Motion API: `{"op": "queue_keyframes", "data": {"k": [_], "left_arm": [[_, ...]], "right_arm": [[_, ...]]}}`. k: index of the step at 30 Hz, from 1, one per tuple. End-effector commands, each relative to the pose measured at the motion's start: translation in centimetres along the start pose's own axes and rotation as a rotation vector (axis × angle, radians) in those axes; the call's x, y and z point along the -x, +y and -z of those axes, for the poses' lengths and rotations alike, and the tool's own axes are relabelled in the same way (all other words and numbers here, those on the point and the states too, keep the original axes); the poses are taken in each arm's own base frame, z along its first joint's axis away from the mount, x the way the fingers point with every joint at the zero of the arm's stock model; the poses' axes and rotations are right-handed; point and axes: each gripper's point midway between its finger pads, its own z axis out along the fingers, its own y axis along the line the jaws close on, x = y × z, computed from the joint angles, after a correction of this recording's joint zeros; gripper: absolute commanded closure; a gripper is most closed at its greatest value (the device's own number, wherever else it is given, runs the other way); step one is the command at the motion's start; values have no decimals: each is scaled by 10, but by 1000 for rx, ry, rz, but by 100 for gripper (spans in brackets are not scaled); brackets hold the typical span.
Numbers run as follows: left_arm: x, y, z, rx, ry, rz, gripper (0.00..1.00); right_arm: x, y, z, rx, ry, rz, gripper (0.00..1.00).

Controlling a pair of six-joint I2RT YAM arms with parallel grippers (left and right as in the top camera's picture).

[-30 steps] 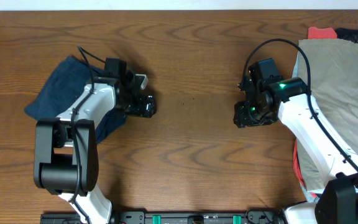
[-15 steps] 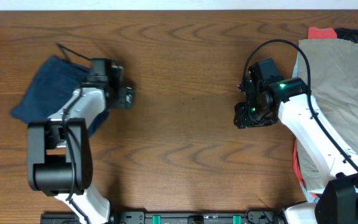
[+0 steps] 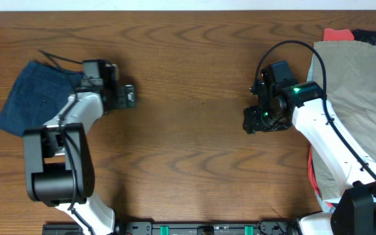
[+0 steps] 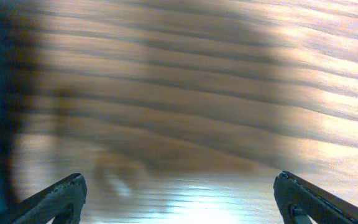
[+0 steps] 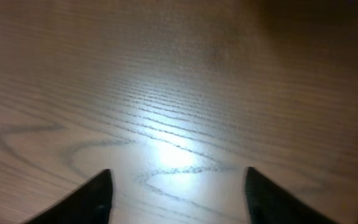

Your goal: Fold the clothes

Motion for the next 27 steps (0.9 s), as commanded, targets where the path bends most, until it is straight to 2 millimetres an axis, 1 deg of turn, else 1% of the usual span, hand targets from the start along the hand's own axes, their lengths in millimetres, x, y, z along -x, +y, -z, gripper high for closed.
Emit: {"op": "queue_keyframes", "data": {"k": [1, 4, 5, 8, 10, 13, 17, 19, 22, 26, 27], "left_arm": [[-12, -54, -3, -132, 50, -68, 2], [-32, -87, -2, -161, 116, -142, 2], [-39, -96, 0, -169, 141, -162, 2], [-55, -113, 9, -172, 227, -173, 2], [-62, -115, 21, -163, 291, -172, 2], [-65, -102, 48, -104, 386, -159, 2], [-59, -85, 89, -65, 454, -114, 2], [-57, -75, 109, -55, 472, -82, 2], [-57, -60, 134, -41, 481, -25, 2], [-63, -39, 165, -26, 476, 46, 2], [-63, -36, 170, -25, 464, 54, 2]], "right_arm": [[11, 0, 8, 3, -49, -19, 26], [20, 2, 9, 12, -87, -41, 14], [23, 3, 9, 19, -97, -44, 9], [28, 5, 9, 30, -119, -40, 2], [30, 2, 10, 27, -124, -48, 1], [32, -6, 11, 22, -129, -72, 1], [28, -19, 13, 11, -112, -113, 1], [22, -25, 13, 4, -89, -133, 1], [11, -30, 14, -5, -46, -153, 1], [-1, -30, 18, -11, -9, -150, 1], [-3, -30, 20, -11, -9, -150, 1]]}}
